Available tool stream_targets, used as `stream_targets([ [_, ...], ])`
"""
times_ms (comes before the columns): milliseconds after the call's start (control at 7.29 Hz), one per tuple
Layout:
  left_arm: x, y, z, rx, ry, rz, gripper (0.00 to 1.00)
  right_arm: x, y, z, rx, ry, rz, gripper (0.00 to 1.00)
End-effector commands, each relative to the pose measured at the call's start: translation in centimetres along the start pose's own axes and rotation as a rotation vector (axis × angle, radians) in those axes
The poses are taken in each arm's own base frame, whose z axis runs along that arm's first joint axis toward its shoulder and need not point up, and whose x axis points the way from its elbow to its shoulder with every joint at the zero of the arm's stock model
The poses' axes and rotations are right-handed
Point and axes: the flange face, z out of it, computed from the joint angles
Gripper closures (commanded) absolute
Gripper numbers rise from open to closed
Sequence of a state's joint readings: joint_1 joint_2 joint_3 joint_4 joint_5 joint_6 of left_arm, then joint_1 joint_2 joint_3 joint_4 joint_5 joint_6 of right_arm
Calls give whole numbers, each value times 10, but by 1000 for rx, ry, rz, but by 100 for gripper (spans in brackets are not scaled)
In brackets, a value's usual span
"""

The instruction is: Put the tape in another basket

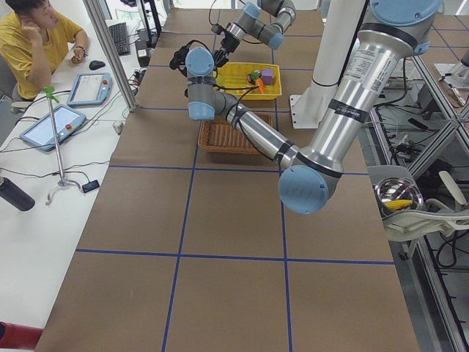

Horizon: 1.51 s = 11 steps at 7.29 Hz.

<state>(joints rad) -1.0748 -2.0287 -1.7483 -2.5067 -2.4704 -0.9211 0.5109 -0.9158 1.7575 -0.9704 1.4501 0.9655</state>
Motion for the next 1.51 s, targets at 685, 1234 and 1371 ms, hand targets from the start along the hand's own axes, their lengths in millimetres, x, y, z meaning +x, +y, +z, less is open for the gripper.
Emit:
stream_targets([
  [685,43,25,72,13,65,9,1,-47,-3,-5,6,-72,-6,100],
  [1234,48,35,87,23,64,-41,100,-51,-6,-15,29,-115,14,19],
  [1371,47,33,87,47,56,-70,100,-49,4,-26,34,-154,18,2],
])
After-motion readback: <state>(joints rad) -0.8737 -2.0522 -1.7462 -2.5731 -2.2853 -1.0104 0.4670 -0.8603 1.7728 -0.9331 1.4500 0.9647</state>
